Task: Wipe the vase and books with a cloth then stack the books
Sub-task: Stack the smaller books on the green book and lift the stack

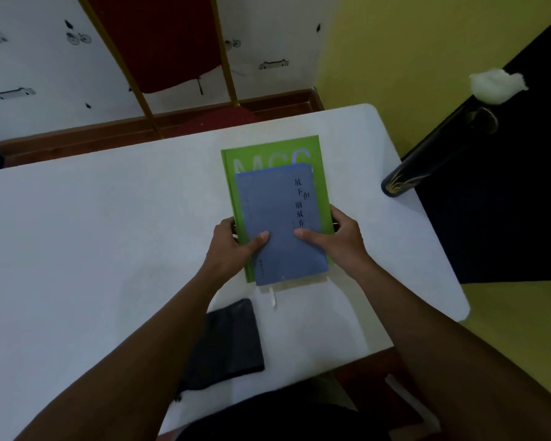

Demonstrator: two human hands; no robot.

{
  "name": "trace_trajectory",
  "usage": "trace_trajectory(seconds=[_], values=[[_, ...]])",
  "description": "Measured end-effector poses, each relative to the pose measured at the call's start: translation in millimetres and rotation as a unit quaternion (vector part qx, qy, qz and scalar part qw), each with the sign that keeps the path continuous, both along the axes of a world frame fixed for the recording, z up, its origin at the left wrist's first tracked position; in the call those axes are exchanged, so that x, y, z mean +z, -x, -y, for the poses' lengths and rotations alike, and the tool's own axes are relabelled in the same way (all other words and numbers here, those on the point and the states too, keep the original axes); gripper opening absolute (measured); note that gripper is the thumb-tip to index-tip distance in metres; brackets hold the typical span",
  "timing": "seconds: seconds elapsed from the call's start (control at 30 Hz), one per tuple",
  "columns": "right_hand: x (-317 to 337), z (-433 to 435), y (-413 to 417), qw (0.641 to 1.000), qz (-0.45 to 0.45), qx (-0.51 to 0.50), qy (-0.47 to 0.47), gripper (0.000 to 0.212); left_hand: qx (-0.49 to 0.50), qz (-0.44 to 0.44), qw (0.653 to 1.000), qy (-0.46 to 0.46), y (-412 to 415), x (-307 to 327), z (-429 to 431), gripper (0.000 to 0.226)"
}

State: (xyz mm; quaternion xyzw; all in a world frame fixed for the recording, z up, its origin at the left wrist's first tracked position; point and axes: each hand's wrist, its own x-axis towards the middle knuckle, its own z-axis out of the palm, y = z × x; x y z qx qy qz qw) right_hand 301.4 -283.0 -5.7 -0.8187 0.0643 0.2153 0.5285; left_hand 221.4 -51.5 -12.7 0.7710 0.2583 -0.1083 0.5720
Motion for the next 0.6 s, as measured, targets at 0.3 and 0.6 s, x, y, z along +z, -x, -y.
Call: trace_trajectory(seconds=[0.3,0.6], values=[[-11,100,-26,0.997,-0.05,-0.058,0.023,0.088,-0.049,-0.034,0.998,0.03,-36,-8,95,0.049],[-10,131,-53,0.998,-0.045,-0.023,0.045,0.059,-0.035,-0.108,0.994,-0.003,-66,-7,131,0.073]])
